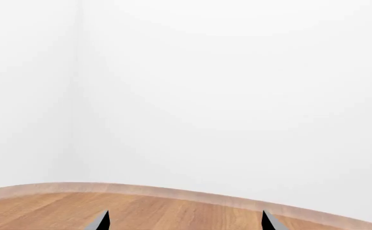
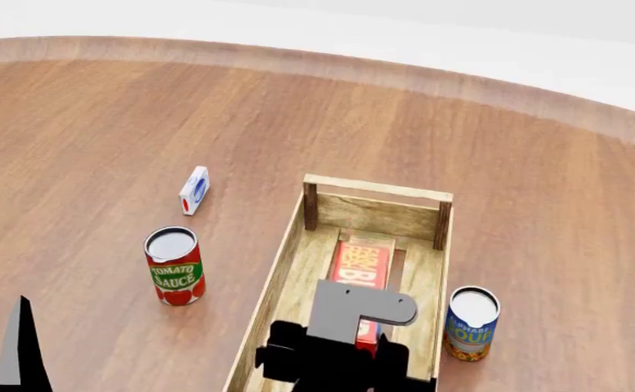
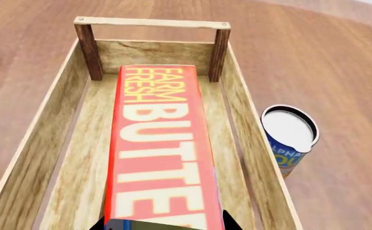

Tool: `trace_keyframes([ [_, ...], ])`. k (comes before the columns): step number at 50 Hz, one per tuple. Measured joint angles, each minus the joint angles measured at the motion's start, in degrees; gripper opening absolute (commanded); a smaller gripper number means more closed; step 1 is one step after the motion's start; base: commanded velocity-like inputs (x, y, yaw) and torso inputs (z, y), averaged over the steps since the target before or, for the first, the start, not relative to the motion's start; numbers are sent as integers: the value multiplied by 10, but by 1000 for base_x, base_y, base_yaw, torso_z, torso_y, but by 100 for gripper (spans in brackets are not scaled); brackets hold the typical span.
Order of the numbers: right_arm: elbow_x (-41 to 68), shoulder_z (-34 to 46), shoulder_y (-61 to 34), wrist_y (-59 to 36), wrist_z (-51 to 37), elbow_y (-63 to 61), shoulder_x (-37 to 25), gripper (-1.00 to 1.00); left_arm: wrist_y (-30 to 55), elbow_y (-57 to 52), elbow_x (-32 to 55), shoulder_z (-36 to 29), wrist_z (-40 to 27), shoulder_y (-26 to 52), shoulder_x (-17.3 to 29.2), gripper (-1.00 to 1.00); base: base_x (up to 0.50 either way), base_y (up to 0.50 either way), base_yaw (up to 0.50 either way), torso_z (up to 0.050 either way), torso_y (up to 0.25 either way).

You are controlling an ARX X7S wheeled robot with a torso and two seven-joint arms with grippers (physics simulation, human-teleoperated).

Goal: Pick up the butter and put it in the tray.

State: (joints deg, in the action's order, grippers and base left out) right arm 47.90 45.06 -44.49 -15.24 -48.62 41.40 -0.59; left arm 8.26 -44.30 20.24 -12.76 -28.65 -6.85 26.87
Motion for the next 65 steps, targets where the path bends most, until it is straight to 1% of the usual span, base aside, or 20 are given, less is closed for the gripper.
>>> trace_keyframes([
  [11,46,50,-14,36,3,39,2,-100,-1,1,1,0,-1,1,1,100,0,0,0,0,2],
  [41,218,232,-53,132,1,106,4,-100,-2,0,6,0,-5,1,5,100,0,0,0,0,1],
  [57,276,289,-66,161,2,116,2,-100,-1,0,8,-2,-7,3,7,100,0,0,0,1,2],
  [58,279,291,-67,162,3,116,2,100,-1,0,8,-2,-7,3,7,100,0,0,0,0,0],
  [65,268,302,-75,166,8,114,2,100,-1,0,9,-2,-8,4,8,100,0,0,0,0,0],
])
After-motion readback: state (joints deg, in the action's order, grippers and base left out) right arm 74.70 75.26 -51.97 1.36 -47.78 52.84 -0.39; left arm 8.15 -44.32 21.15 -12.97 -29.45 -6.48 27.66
